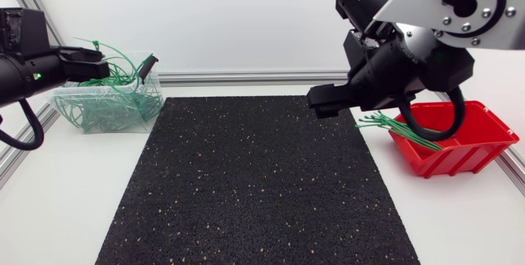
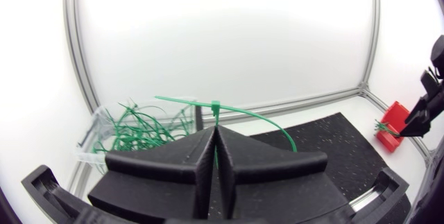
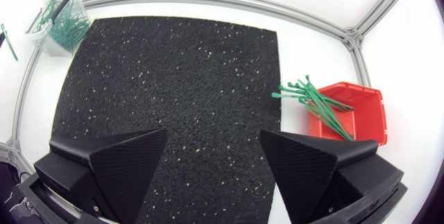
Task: Take a green cable tie from the red box, thread the tail through the head to close it, then place it in the transparent bin on the left.
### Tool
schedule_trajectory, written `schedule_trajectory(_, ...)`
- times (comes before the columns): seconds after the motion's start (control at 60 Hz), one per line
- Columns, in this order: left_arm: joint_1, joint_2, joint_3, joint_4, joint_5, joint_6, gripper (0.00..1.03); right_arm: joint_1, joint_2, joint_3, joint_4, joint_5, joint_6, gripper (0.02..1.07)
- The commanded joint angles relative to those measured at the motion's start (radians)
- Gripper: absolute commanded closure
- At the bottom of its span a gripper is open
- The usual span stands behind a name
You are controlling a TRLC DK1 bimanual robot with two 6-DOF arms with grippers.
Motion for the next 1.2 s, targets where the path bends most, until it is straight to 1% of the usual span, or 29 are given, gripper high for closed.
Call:
schedule_trajectory(0.0, 0.08, 0.077, 0.091, 0.064, -0.019, 0.072, 1.0, -0.012, -0.045, -0.05, 0.029, 0.04, -0.03, 0.07)
schedule_trajectory(0.05, 0.118, 0.123, 0.123, 0.116, -0.037, 0.082, 1.0, -0.017, -0.062, -0.064, 0.035, 0.05, -0.03, 0.07)
schedule_trajectory(0.117, 0.153, 0.171, 0.169, 0.142, -0.039, 0.087, 1.0, -0.017, -0.088, -0.077, 0.041, 0.066, -0.03, 0.07)
schedule_trajectory(0.15, 0.176, 0.208, 0.197, 0.179, -0.05, 0.09, 1.0, -0.015, -0.1, -0.083, 0.046, 0.07, -0.03, 0.07)
schedule_trajectory(0.233, 0.215, 0.284, 0.261, 0.225, -0.059, 0.102, 1.0, -0.015, -0.134, -0.096, 0.047, 0.079, -0.027, 0.07)
schedule_trajectory(0.283, 0.244, 0.335, 0.287, 0.286, -0.074, 0.107, 1.0, -0.015, -0.151, -0.105, 0.047, 0.086, -0.027, 0.07)
schedule_trajectory(0.4, 0.279, 0.421, 0.361, 0.317, -0.09, 0.119, 1.0, -0.015, -0.181, -0.125, 0.047, 0.106, -0.027, 0.07)
schedule_trajectory(0.45, 0.301, 0.481, 0.393, 0.359, -0.111, 0.136, 1.0, -0.015, -0.194, -0.133, 0.047, 0.111, -0.027, 0.07)
schedule_trajectory(0.55, 0.328, 0.577, 0.462, 0.378, -0.131, 0.157, 1.0, -0.015, -0.215, -0.143, 0.047, 0.119, -0.025, 0.07)
schedule_trajectory(0.633, 0.337, 0.636, 0.499, 0.382, -0.143, 0.182, 0.99, -0.015, -0.227, -0.149, 0.044, 0.119, -0.022, 0.07)
schedule_trajectory(0.667, 0.345, 0.663, 0.514, 0.392, -0.146, 0.184, 0.96, -0.015, -0.232, -0.154, 0.043, 0.119, -0.022, 0.07)
schedule_trajectory(0.7, 0.353, 0.691, 0.53, 0.397, -0.151, 0.19, 0.87, -0.015, -0.238, -0.16, 0.043, 0.12, -0.022, 0.07)
schedule_trajectory(0.717, 0.353, 0.697, 0.531, 0.395, -0.151, 0.191, 0.85, -0.014, -0.24, -0.162, 0.041, 0.12, -0.022, 0.07)
schedule_trajectory(0.75, 0.354, 0.723, 0.542, 0.388, -0.156, 0.211, 0.74, -0.012, -0.244, -0.166, 0.04, 0.12, -0.021, 0.07)
schedule_trajectory(0.783, 0.356, 0.741, 0.542, 0.38, -0.157, 0.219, 0.58, -0.012, -0.249, -0.171, 0.038, 0.123, -0.016, 0.07)
schedule_trajectory(0.817, 0.356, 0.749, 0.539, 0.378, -0.157, 0.219, 0.48, -0.012, -0.252, -0.172, 0.038, 0.123, -0.016, 0.07)
schedule_trajectory(0.833, 0.356, 0.754, 0.536, 0.372, -0.157, 0.22, 0.36, -0.012, -0.254, -0.172, 0.038, 0.123, -0.014, 0.07)
schedule_trajectory(0.85, 0.356, 0.754, 0.533, 0.369, -0.157, 0.222, 0.31, -0.012, -0.255, -0.174, 0.038, 0.123, -0.014, 0.07)
schedule_trajectory(0.867, 0.353, 0.755, 0.522, 0.357, -0.157, 0.237, 0.1, -0.012, -0.257, -0.177, 0.037, 0.123, -0.014, 0.07)
schedule_trajectory(0.883, 0.351, 0.755, 0.516, 0.355, -0.157, 0.242, 0.02, -0.012, -0.257, -0.177, 0.037, 0.123, -0.014, 0.07)
schedule_trajectory(0.917, 0.347, 0.755, 0.502, 0.36, -0.157, 0.245, 0.03, -0.012, -0.258, -0.18, 0.035, 0.123, -0.011, 0.07)
schedule_trajectory(1.05, 0.334, 0.731, 0.479, 0.36, -0.157, 0.25, 0.03, -0.005, -0.269, -0.179, 0.032, 0.125, -0.007, 0.07)
schedule_trajectory(1.183, 0.321, 0.642, 0.445, 0.334, -0.159, 0.248, 0.03, -0.006, -0.289, -0.157, 0.018, 0.148, -0.01, 0.07)
